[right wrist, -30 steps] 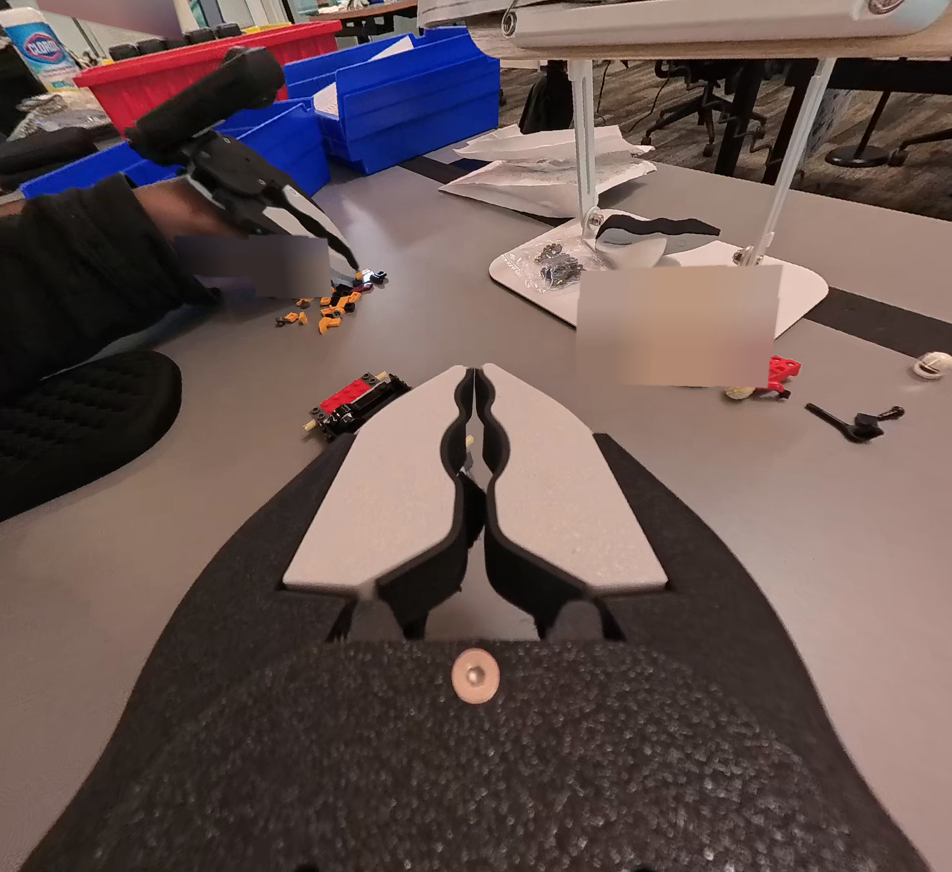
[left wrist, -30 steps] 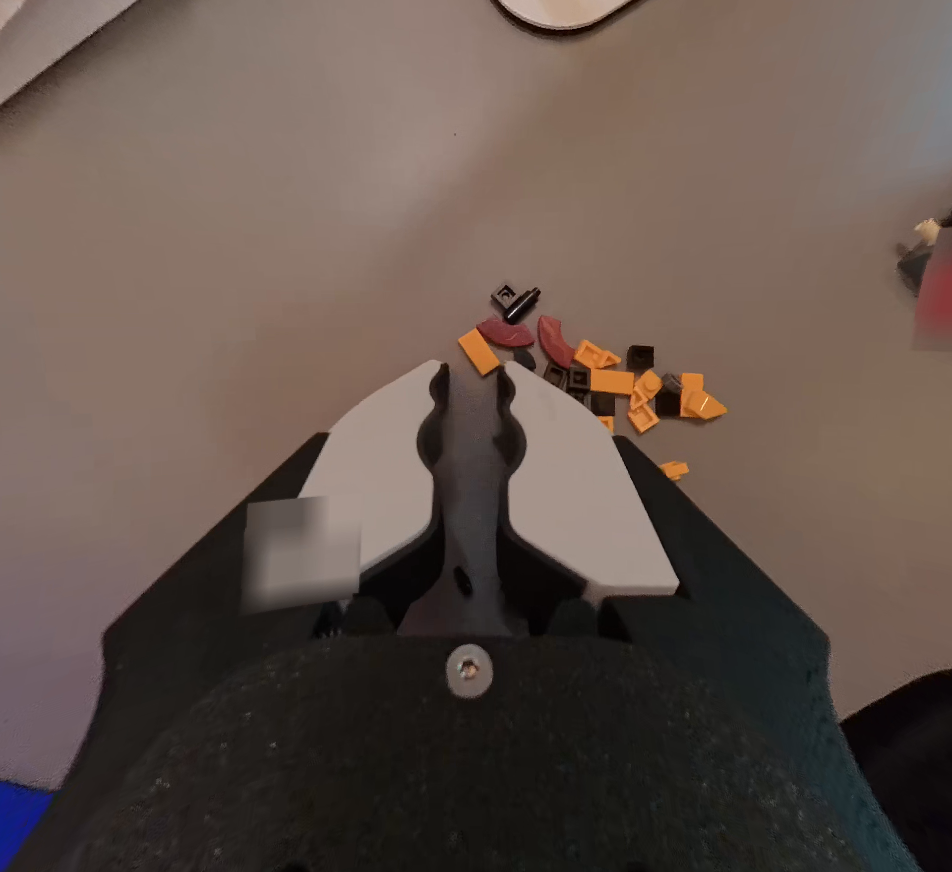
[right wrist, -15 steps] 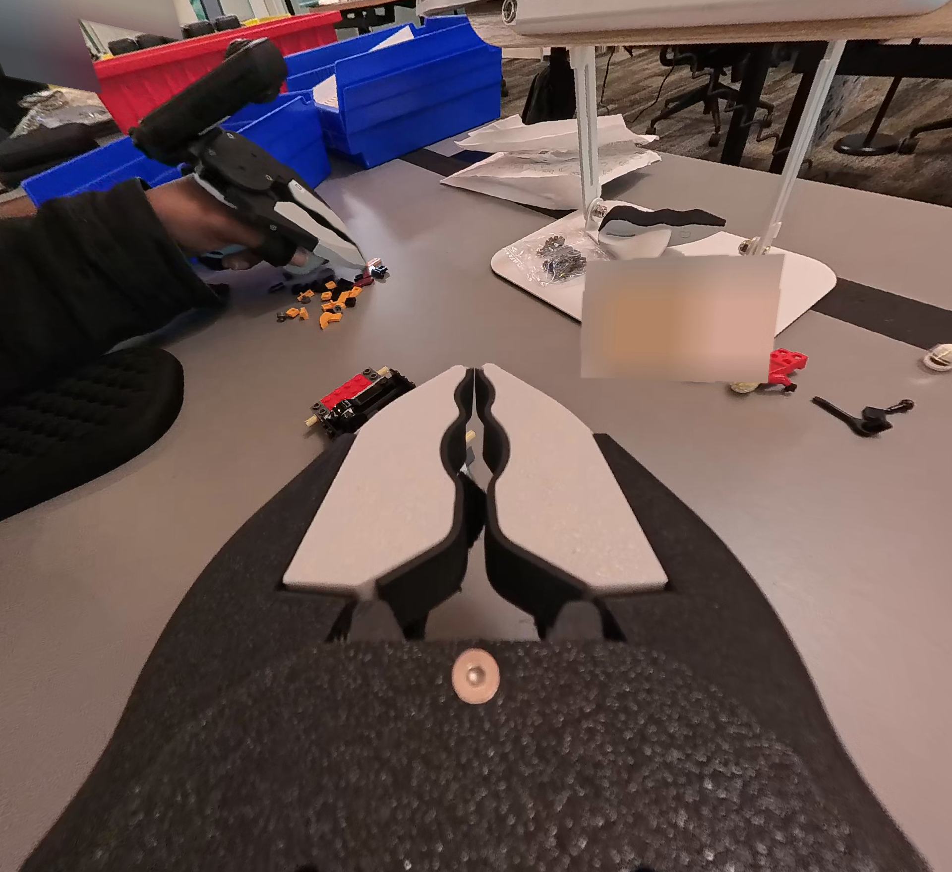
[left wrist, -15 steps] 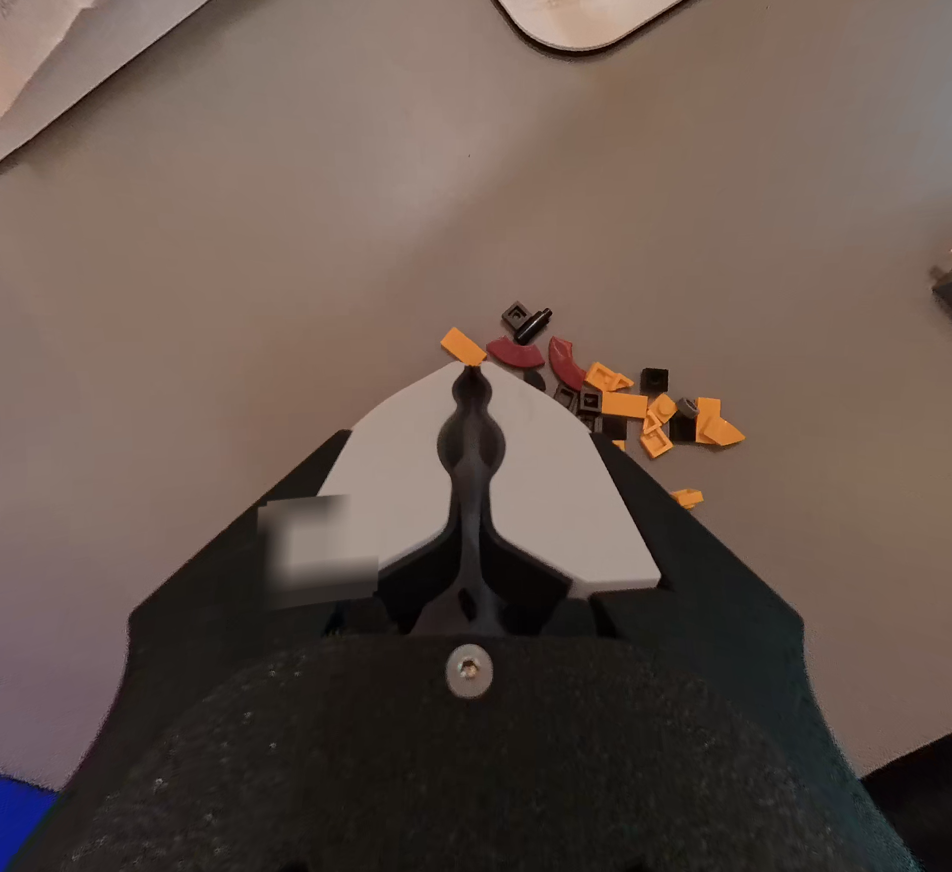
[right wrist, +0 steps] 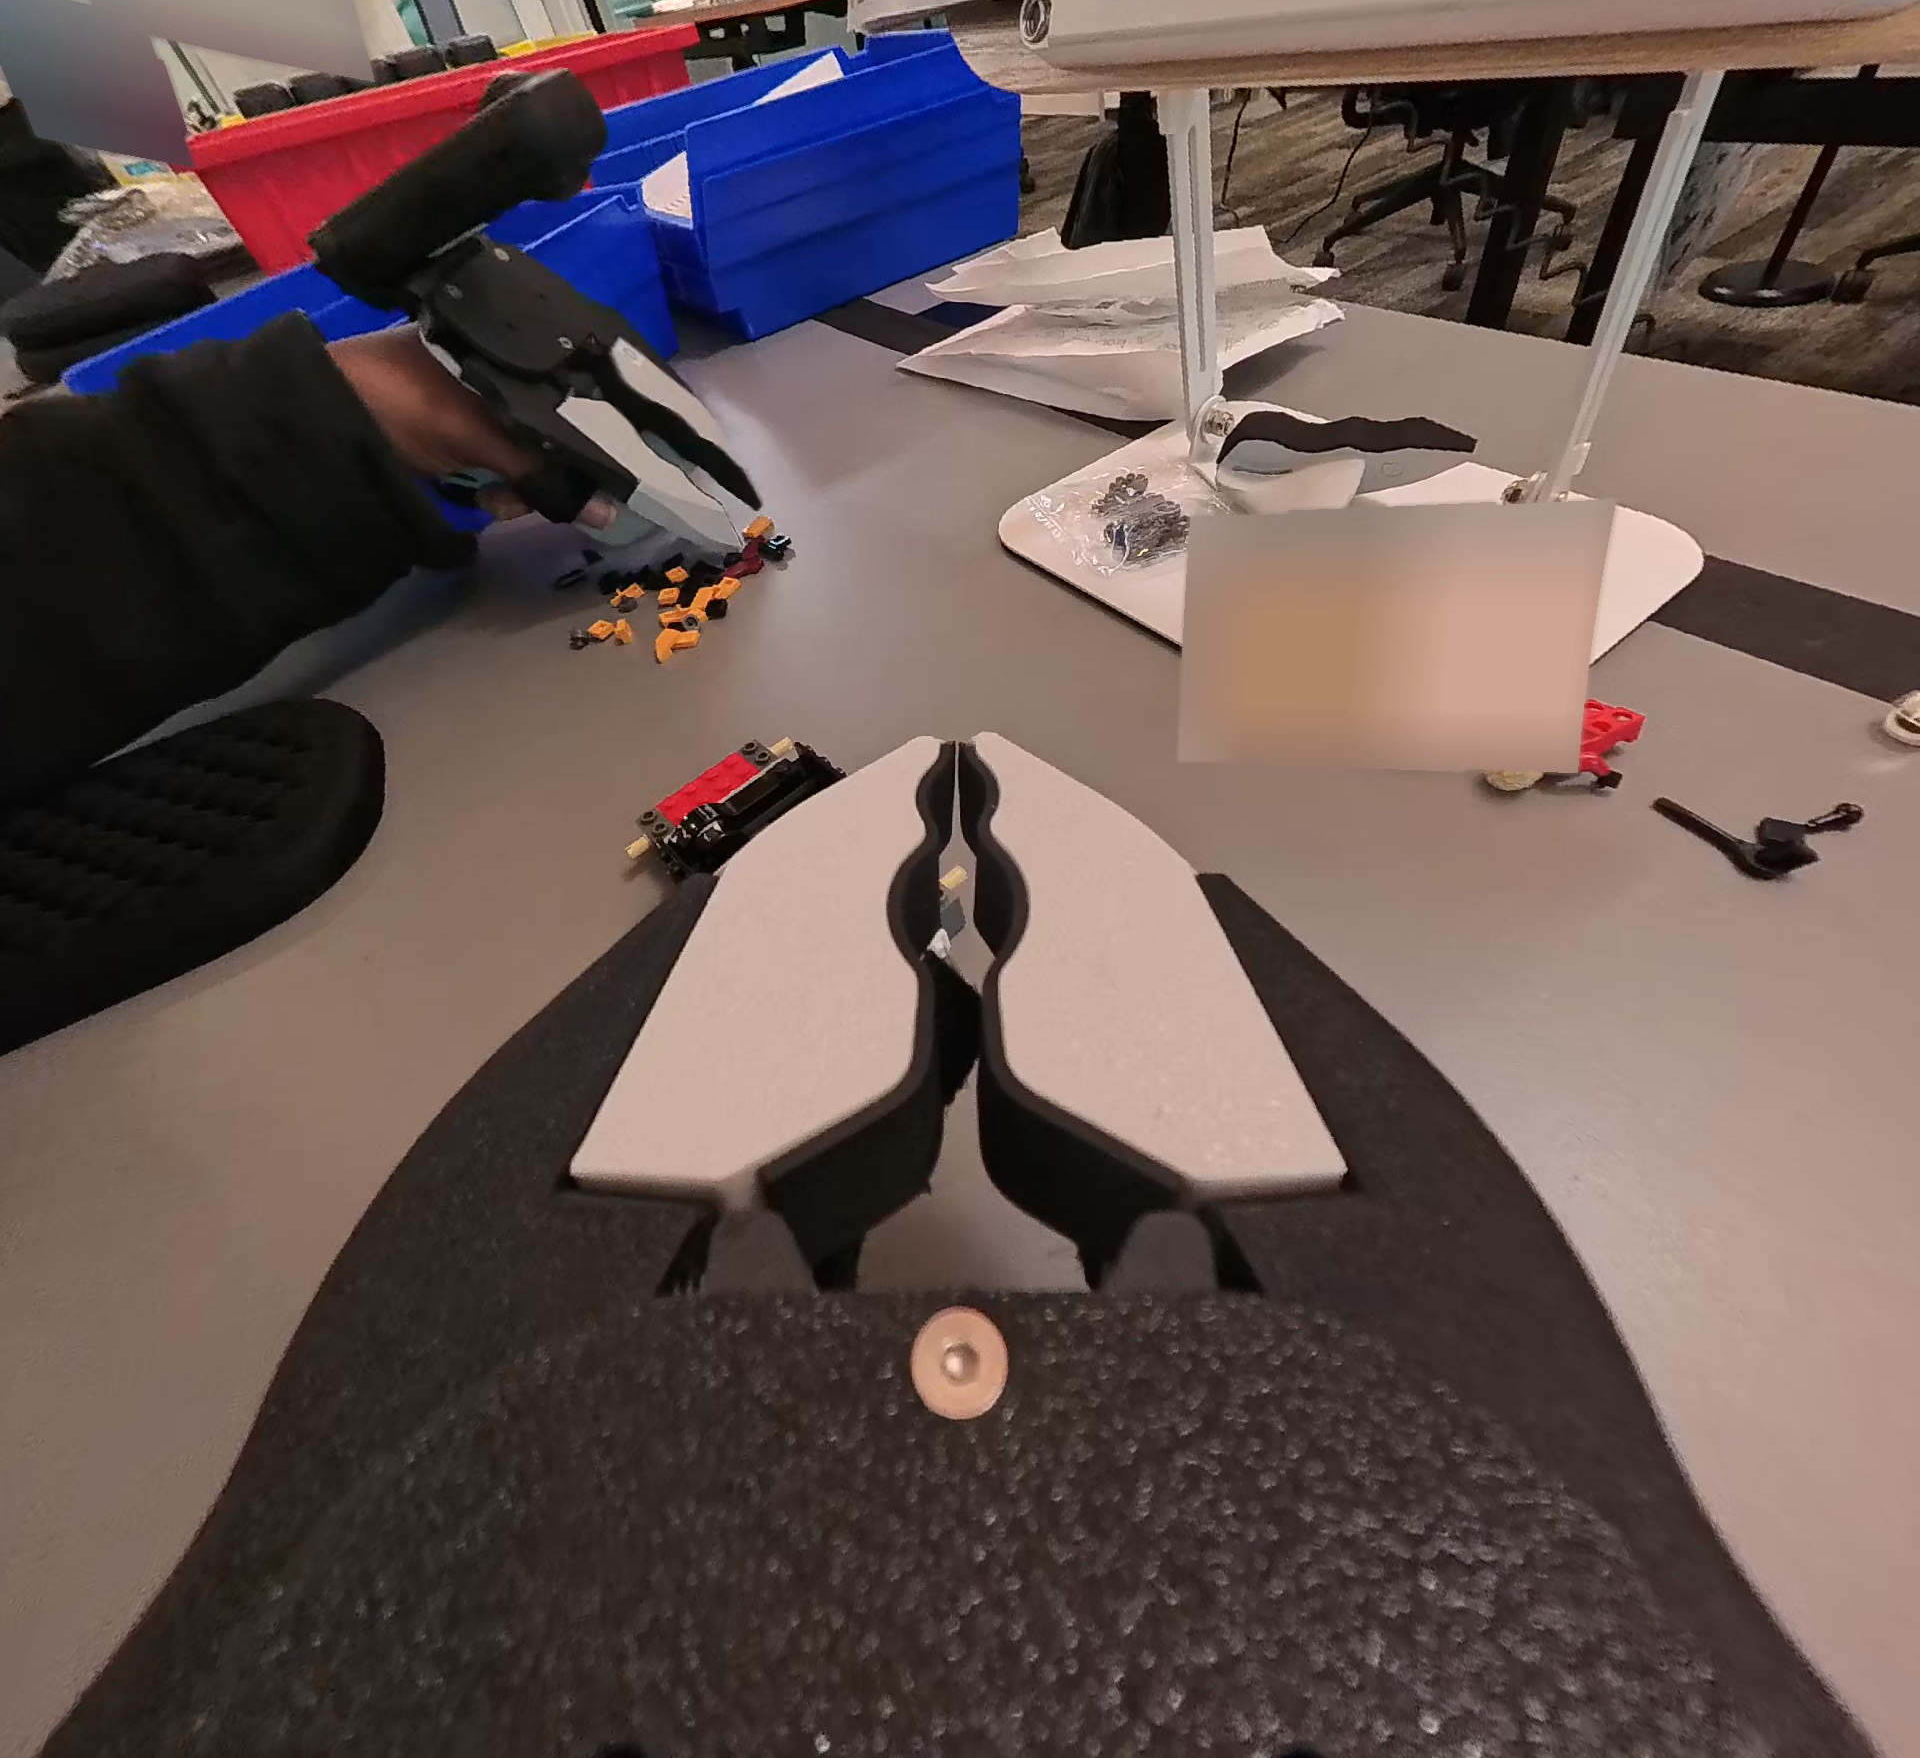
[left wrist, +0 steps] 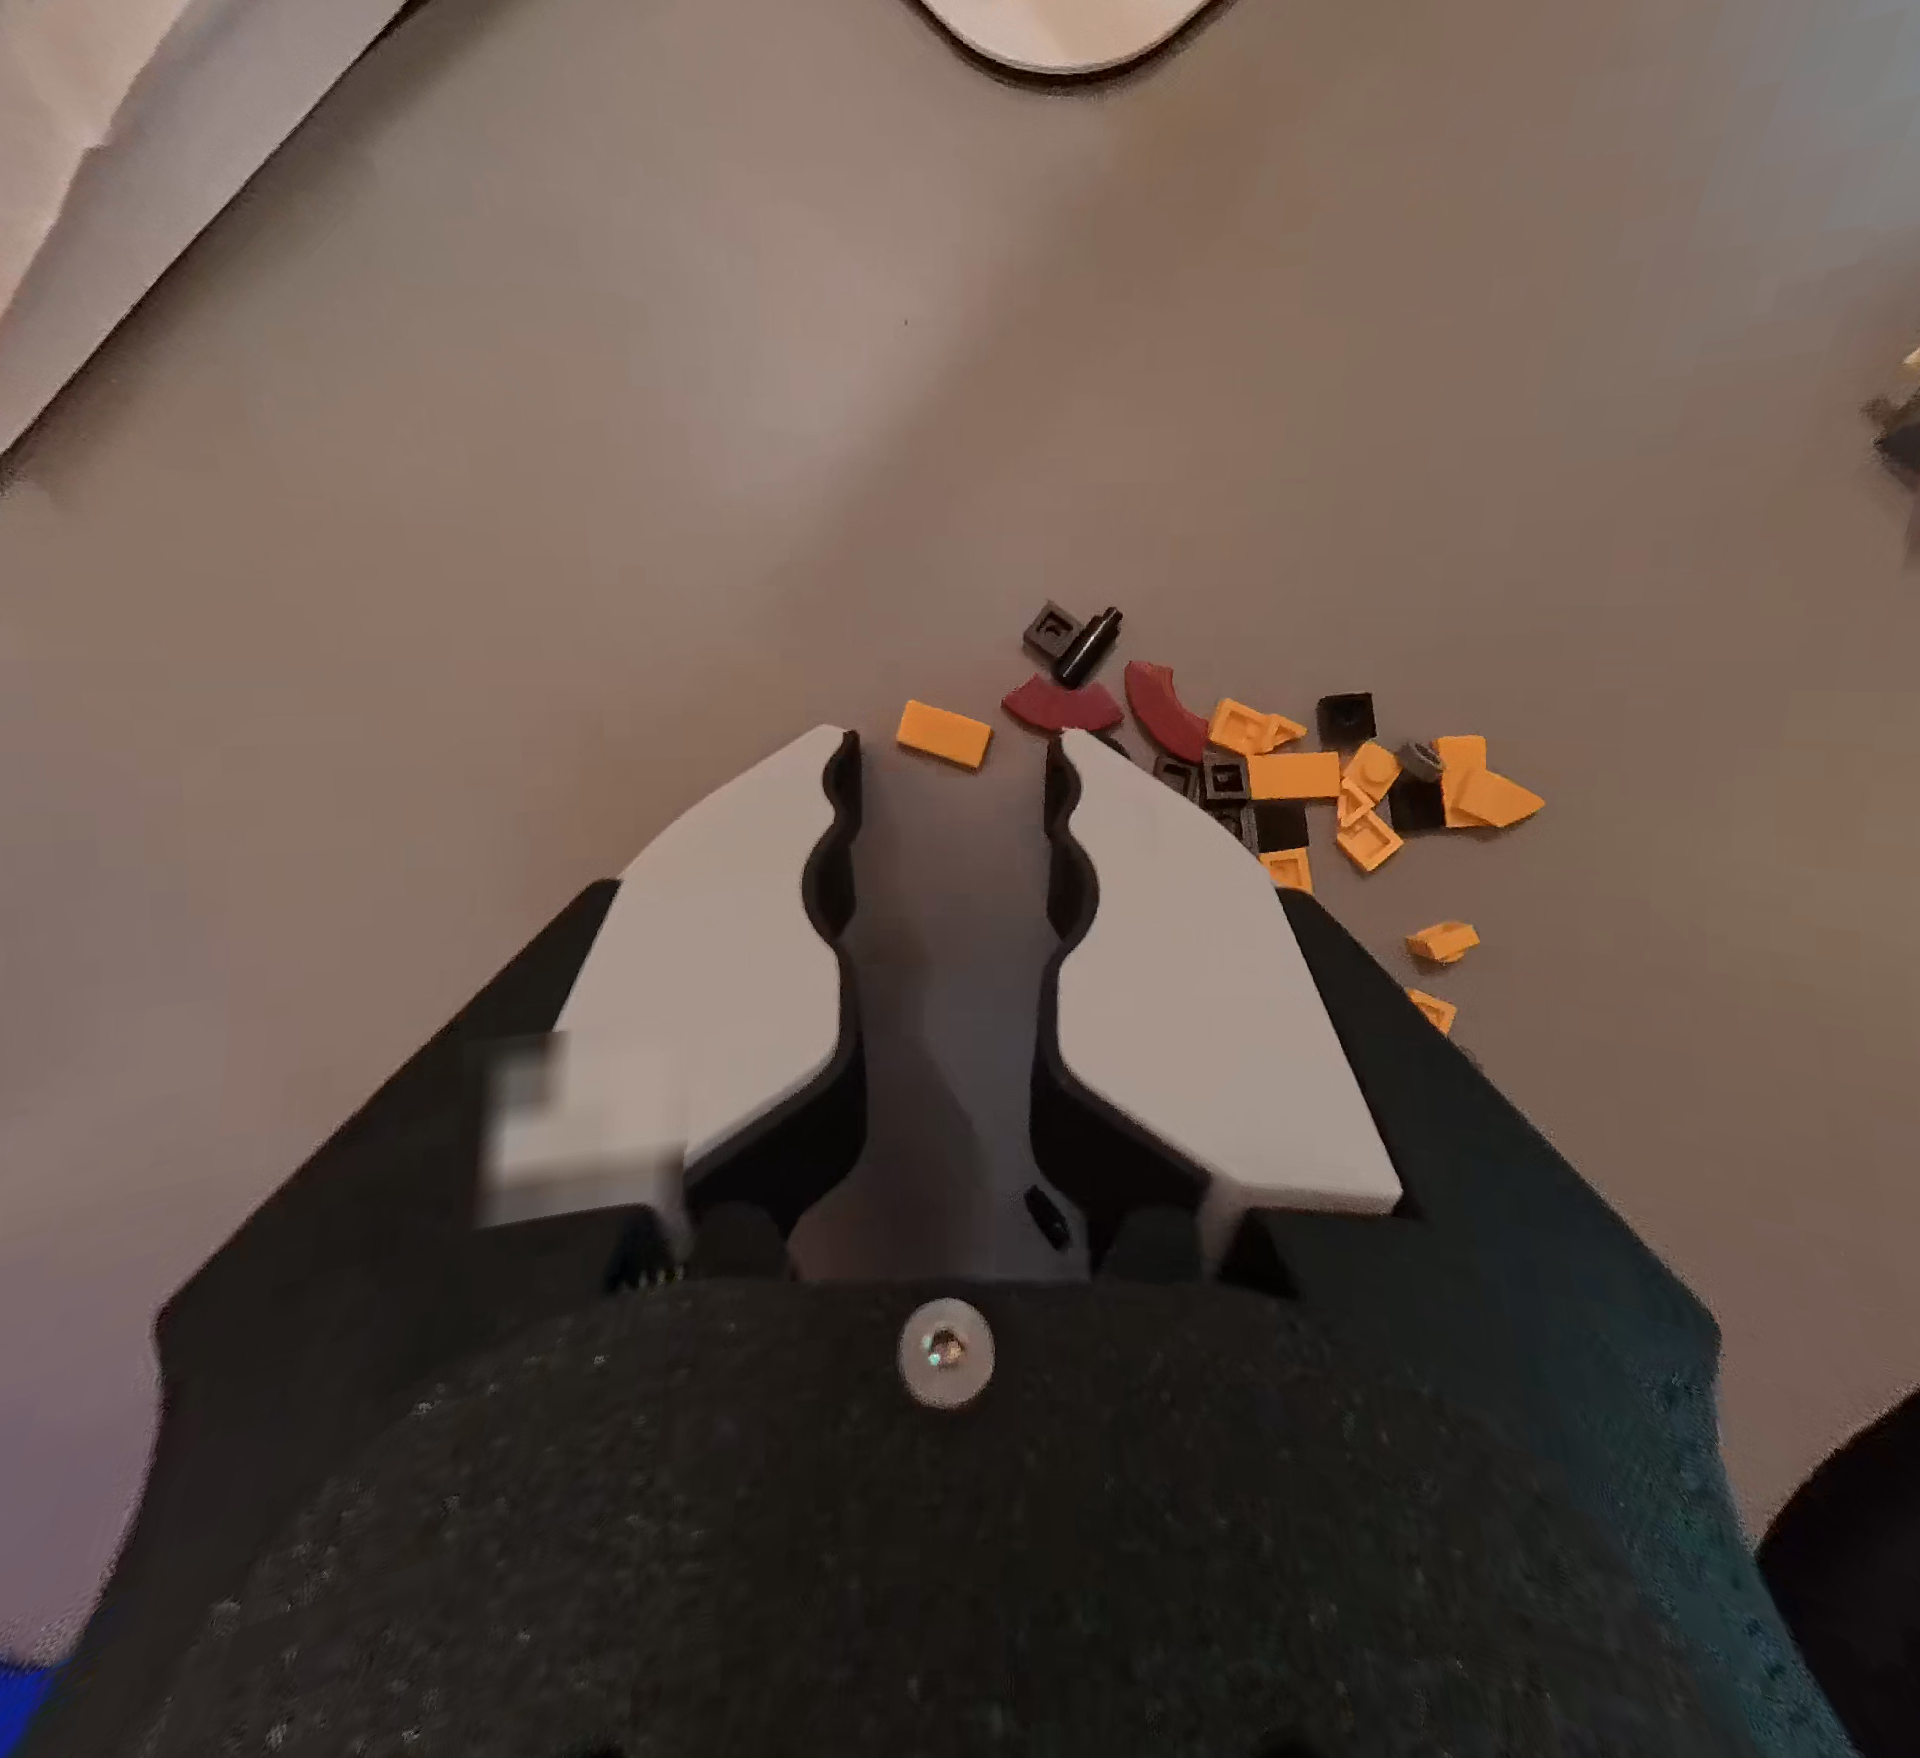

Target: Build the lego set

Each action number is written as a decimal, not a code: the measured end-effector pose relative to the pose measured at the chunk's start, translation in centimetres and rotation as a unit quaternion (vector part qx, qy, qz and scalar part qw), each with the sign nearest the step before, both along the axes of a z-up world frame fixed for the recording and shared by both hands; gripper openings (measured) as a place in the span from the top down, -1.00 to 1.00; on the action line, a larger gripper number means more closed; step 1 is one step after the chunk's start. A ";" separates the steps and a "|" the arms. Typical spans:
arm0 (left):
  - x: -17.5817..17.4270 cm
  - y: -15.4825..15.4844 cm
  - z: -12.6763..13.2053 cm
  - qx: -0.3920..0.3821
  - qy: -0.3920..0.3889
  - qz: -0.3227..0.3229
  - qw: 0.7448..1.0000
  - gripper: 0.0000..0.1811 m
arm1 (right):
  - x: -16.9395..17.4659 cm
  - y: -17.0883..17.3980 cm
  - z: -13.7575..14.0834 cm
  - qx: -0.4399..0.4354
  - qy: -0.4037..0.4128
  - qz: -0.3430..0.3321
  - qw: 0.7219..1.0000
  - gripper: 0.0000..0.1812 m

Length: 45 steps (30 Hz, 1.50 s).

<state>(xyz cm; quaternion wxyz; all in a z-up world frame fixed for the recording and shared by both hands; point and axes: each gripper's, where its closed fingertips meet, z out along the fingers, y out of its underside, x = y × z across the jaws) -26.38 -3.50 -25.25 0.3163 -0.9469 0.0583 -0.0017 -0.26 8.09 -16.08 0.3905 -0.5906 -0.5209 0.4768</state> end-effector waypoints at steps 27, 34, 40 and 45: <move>20.0 11.2 1.5 -0.021 -0.021 -0.281 0.959 0.83 | 0.7 1.3 0.1 0.028 -0.006 -0.024 0.999 1.00; 20.3 11.4 0.3 -0.031 -0.003 -0.281 0.959 0.83 | 0.1 -2.8 -2.3 0.041 -0.068 0.105 0.991 0.73; 19.3 11.5 1.3 -0.014 -0.007 -0.261 0.965 0.83 | -1.5 -5.4 -5.3 0.215 -0.208 0.245 0.922 0.01; 17.8 10.9 2.2 -0.002 -0.004 -0.239 0.971 0.83 | -3.2 -6.0 -8.1 0.204 -0.263 0.351 0.875 0.16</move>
